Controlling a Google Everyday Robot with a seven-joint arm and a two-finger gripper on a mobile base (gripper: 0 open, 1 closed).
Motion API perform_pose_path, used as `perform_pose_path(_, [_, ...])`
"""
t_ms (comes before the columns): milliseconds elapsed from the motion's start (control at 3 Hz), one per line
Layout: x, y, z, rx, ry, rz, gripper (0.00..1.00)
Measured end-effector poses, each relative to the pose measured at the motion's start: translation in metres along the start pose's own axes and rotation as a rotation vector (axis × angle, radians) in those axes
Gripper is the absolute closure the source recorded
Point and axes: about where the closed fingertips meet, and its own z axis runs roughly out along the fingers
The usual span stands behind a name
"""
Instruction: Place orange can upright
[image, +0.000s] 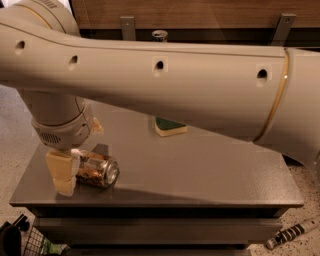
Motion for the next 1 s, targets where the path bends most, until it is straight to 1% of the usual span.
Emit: perform_pose_path(1000, [-0.0042, 0.0016, 0.0002, 0.006, -0.012, 0.000, 0.87])
